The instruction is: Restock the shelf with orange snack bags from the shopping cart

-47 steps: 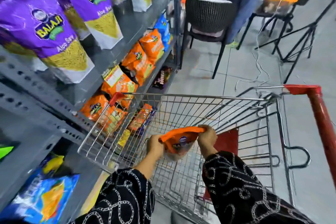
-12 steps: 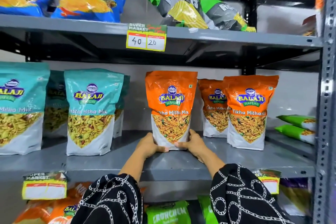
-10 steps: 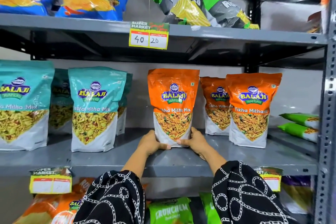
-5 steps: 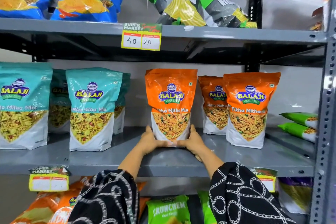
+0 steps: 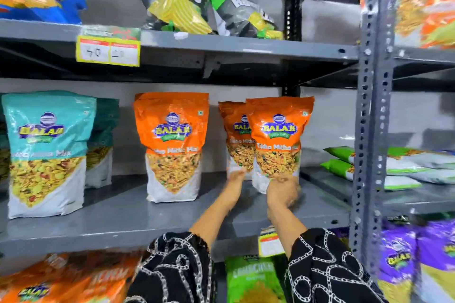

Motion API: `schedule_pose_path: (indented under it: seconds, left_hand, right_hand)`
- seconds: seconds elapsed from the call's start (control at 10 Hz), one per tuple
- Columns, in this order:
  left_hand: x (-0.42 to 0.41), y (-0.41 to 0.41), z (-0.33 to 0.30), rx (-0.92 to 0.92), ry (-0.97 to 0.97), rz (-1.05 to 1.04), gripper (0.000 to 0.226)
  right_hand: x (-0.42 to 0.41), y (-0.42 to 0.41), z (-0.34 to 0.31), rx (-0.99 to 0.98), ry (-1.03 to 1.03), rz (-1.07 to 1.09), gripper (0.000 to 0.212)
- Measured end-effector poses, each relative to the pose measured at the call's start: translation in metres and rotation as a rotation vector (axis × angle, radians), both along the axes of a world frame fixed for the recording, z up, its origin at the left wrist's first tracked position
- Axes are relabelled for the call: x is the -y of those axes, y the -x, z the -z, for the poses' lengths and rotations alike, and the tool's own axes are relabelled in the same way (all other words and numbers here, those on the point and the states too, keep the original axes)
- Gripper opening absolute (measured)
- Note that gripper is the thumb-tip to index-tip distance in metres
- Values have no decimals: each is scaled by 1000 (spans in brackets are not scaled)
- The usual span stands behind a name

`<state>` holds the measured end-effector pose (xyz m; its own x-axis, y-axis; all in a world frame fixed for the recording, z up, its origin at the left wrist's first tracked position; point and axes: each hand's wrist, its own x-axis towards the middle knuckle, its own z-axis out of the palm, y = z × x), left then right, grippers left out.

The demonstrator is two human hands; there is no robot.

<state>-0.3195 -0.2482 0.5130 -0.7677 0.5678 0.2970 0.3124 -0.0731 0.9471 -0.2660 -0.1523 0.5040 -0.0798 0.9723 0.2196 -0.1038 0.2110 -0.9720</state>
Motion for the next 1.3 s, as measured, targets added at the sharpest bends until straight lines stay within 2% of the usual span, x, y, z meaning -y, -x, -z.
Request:
schedule_pose_path:
  seconds: [0.1,0.2,0.3,0.4,0.5,0.6,0.7,0.8,1.1,1.2,1.3]
  left_hand:
    - [-29,-1,-4,175,104,72,56]
    - [-41,9,-6,49,196,43,60]
    - [-46,20,7,-118,296,69,64]
    - [-45,26,16,-175,268,48,95]
    - [-41,30,20,-172,178,-142,83]
    - [-37,30,21,-196,173,-301,76]
    - [-34,27,19,-220,200,-316,83]
    - [-34,28,18,-211,211,-309,94]
    - [-30,23,15,-200,216,-315,93]
    - [-30,25,15,-186,225,-305,92]
    - [-21,18,15,-242,290,-298,92]
  right_hand:
    - [-33,-14,-4,-50,62,92,44]
    - [-73,-15,1,75,21,-81,50]
    - [-85,-8,4,118,-94,-370,54]
    - [-78,-5,4,178,-199,-607,58]
    - [-73,-5,8,347,-321,-718,75]
    - [-65,-5,10,494,-445,-698,91]
    - [-64,-6,10,548,-509,-631,93]
    - [-65,-8,8,576,-539,-633,82]
    - [-67,-10,6,585,-566,-658,74]
    - [-65,-8,8,605,-561,-662,79]
    - [-64,-9,8,652,-548,-616,98]
